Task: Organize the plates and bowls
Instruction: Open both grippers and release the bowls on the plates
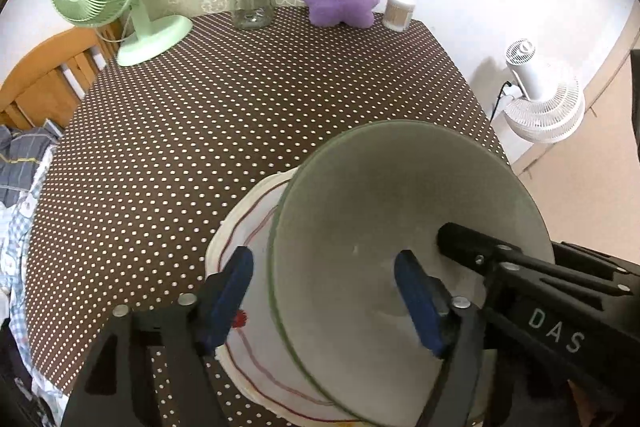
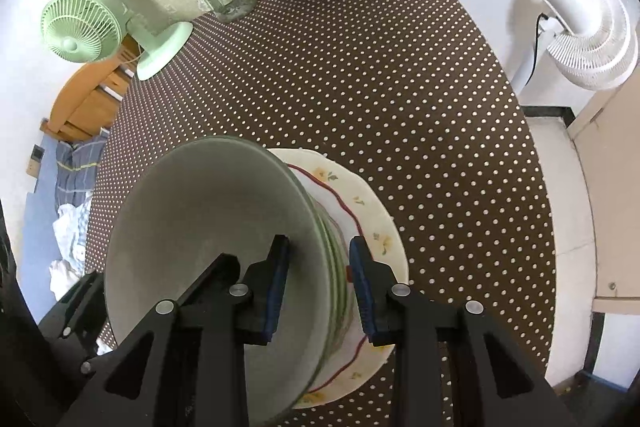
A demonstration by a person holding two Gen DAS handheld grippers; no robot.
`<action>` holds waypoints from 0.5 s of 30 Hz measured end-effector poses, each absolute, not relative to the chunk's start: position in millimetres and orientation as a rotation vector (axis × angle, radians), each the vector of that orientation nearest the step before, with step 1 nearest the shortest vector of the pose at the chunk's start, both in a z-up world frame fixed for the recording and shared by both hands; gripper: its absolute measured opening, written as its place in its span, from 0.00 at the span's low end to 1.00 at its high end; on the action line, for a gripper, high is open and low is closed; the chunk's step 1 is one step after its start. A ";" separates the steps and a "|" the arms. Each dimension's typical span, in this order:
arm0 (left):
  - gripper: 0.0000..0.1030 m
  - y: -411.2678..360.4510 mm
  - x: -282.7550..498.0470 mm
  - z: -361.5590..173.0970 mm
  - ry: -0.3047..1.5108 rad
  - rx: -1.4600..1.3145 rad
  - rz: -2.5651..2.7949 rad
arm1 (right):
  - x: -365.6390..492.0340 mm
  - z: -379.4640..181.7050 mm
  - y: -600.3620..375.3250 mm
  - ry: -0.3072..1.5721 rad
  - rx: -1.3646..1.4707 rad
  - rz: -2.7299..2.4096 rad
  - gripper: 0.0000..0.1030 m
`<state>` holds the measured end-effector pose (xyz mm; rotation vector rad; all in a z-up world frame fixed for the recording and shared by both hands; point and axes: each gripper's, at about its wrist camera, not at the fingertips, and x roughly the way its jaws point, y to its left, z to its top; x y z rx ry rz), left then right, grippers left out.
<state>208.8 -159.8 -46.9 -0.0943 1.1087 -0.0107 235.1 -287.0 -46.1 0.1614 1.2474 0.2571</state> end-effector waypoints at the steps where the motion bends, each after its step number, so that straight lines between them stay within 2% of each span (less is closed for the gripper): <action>1: 0.75 -158.9 207.9 -46.0 1.107 -0.094 -0.008 | 233.7 -44.7 -287.2 1.241 0.157 0.254 0.40; 6: 0.80 -153.0 196.1 -35.3 1.079 -0.081 0.011 | 223.7 -34.7 -288.9 1.206 0.149 0.233 0.57; 12: 0.82 -139.2 175.2 -14.3 1.004 -0.061 0.006 | 204.7 -10.2 -279.6 1.115 0.114 0.200 0.65; 15: 0.82 -129.0 163.9 -3.0 0.958 -0.049 -0.008 | 189.9 6.0 -268.2 1.051 0.090 0.166 0.66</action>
